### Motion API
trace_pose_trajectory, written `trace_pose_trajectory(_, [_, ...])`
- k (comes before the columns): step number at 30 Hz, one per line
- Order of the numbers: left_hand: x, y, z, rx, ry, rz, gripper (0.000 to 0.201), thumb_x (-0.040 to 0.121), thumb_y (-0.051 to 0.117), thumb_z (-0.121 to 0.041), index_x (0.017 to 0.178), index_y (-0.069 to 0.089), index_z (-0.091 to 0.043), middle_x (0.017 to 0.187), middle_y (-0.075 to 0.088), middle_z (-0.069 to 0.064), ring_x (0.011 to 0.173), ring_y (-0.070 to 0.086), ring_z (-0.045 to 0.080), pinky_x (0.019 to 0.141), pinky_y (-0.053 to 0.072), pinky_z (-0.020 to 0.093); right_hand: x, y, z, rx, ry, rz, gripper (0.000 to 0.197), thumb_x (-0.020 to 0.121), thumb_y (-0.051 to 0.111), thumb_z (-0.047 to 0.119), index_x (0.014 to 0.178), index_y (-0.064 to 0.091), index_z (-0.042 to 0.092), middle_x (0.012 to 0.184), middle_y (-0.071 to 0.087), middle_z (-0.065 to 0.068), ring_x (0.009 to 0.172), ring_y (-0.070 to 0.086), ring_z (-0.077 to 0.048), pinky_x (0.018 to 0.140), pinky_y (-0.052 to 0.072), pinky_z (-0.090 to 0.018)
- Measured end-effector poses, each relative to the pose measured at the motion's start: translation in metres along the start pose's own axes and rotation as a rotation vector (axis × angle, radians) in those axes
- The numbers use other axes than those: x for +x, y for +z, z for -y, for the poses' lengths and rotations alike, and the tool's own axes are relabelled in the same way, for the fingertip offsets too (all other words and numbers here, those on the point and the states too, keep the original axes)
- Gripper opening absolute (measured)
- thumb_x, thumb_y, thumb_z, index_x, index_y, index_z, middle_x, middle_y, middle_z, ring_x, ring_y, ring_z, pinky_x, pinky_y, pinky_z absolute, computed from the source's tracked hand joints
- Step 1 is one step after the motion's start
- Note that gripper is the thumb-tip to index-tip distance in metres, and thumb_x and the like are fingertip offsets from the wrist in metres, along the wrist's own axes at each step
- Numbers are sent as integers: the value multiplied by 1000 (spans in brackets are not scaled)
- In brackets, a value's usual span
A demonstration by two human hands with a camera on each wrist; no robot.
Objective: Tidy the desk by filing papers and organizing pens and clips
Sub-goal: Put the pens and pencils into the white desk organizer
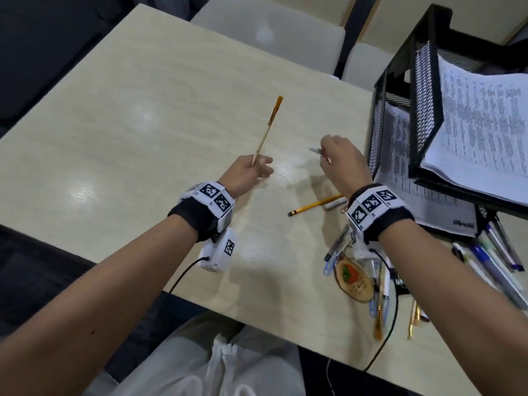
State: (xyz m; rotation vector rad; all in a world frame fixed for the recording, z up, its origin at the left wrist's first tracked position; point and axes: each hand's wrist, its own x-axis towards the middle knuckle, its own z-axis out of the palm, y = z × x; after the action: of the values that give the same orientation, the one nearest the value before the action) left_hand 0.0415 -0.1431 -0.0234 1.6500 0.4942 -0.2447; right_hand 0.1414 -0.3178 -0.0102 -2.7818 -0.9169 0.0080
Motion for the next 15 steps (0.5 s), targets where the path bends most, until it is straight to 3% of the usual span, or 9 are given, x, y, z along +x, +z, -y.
trace_pose_trajectory(2, [1,9,-12,42,64,26,44,101,33,-22,139,40,1,137,51,15,130,46,24,103,37,29,-6,-13,17,311,68,-228,10,87,50,5,94,52,-2,84,58,-15,78,54,-31,69,39,-33])
trace_pose_trajectory(3, [0,14,-19,55,100,50,45,101,33,-22,140,39,0,144,45,12,136,39,22,110,30,29,-8,-19,25,466,135,-292,10,85,53,5,94,51,-1,76,56,-9,72,53,-27,67,40,-30])
trace_pose_trajectory(5, [0,23,-28,43,146,103,40,101,33,-20,131,49,1,141,47,13,134,42,18,109,30,22,-12,-28,37,752,273,-298,13,82,55,5,94,49,5,69,55,1,67,58,-22,68,48,-31])
trace_pose_trajectory(6, [0,27,-30,14,156,139,33,101,33,-18,114,59,-1,128,56,17,122,53,14,101,38,16,-13,-32,41,888,328,-265,14,82,56,3,92,49,8,68,57,3,65,60,-20,69,51,-33])
trace_pose_trajectory(7, [-1,32,-31,-14,150,170,31,101,32,-15,91,59,-7,107,62,17,100,64,8,88,45,10,-15,-34,42,1005,369,-229,14,82,57,1,90,49,10,67,59,1,62,62,-16,69,53,-33])
trace_pose_trajectory(9, [-4,38,-30,-29,130,180,31,102,30,-15,73,42,-16,74,54,6,60,60,6,65,49,15,-17,-34,39,1124,411,-178,13,85,56,0,84,50,12,69,61,-3,60,62,-11,66,52,-26])
trace_pose_trajectory(12, [-7,33,-22,47,101,131,28,102,31,-20,74,31,-21,64,33,0,50,31,12,46,33,19,-23,-22,24,848,392,-132,16,84,56,2,80,60,17,81,65,-7,73,61,-16,76,51,-32])
trace_pose_trajectory(15, [-10,20,-11,86,69,45,31,100,38,-27,71,30,-20,59,29,2,47,26,14,43,23,21,-40,1,11,364,266,214,19,82,56,3,99,65,9,107,62,-12,99,57,-26,83,50,-39])
